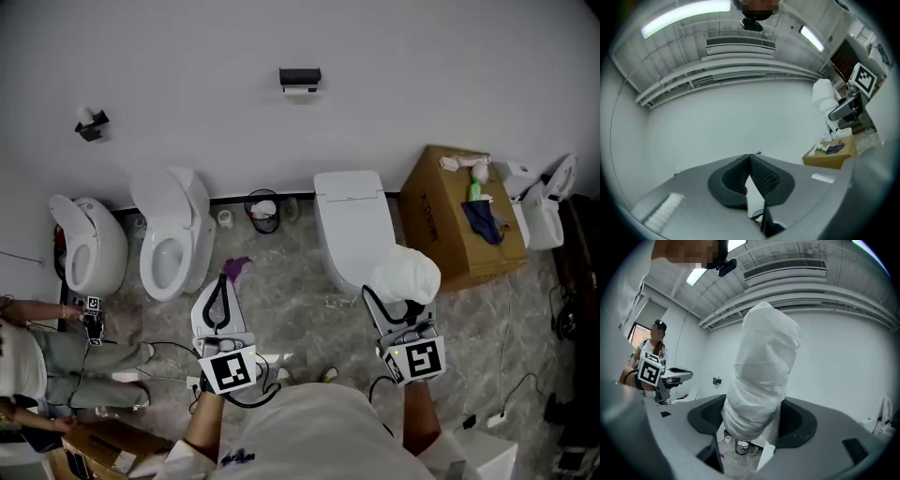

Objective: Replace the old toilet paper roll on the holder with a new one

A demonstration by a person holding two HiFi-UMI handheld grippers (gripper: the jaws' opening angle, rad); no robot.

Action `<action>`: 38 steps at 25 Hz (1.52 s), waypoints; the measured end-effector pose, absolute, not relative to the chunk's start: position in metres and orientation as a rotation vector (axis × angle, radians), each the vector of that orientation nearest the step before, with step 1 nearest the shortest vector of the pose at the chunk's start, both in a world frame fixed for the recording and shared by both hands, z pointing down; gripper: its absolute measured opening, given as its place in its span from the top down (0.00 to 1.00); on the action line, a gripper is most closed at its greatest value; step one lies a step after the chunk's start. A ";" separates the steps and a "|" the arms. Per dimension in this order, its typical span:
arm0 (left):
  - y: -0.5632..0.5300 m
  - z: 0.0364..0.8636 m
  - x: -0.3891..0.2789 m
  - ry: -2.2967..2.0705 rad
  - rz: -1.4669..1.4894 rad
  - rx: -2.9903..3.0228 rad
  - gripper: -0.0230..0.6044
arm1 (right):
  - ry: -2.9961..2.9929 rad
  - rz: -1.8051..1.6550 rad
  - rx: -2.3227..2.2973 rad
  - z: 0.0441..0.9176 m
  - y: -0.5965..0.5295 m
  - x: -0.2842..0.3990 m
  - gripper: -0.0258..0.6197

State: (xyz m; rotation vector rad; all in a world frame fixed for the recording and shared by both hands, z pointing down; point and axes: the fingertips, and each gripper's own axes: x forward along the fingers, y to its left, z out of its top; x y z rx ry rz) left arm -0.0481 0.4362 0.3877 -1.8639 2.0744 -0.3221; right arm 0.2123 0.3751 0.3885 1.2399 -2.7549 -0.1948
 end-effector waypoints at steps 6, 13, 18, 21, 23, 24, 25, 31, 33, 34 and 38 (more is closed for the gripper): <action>0.446 0.408 -0.087 2.181 -0.166 -2.045 0.96 | -2.701 -0.197 1.284 0.393 0.382 0.190 0.47; 0.441 0.413 -0.112 2.113 -0.243 -2.065 0.96 | -2.668 -0.115 1.343 0.394 0.393 0.162 0.47; 0.429 0.422 -0.131 2.168 -0.267 -2.046 0.96 | -2.637 -0.149 1.328 0.404 0.395 0.140 0.47; 0.423 0.423 -0.138 2.184 -0.158 -2.080 0.96 | -2.617 -0.192 1.324 0.402 0.387 0.134 0.47; 0.419 0.429 -0.143 2.175 -0.180 -2.092 0.96 | -2.611 -0.195 1.333 0.405 0.377 0.136 0.47; 0.416 0.432 -0.145 2.177 -0.191 -2.093 0.96 | -2.610 -0.187 1.336 0.407 0.370 0.138 0.47; 0.411 0.434 -0.148 2.189 -0.177 -2.094 0.96 | -2.610 -0.178 1.338 0.410 0.362 0.140 0.46; 0.358 0.446 -0.139 2.240 -0.124 -2.085 0.96 | -2.632 -0.097 1.341 0.438 0.294 0.156 0.47; 0.328 0.444 -0.133 2.239 -0.132 -2.064 0.96 | -2.655 -0.079 1.338 0.444 0.262 0.155 0.46; 0.311 0.438 -0.130 2.234 -0.114 -2.049 0.96 | -2.663 -0.079 1.328 0.445 0.245 0.153 0.47; 0.238 0.420 -0.115 2.221 -0.101 -2.041 0.96 | -2.696 -0.082 1.282 0.441 0.175 0.154 0.46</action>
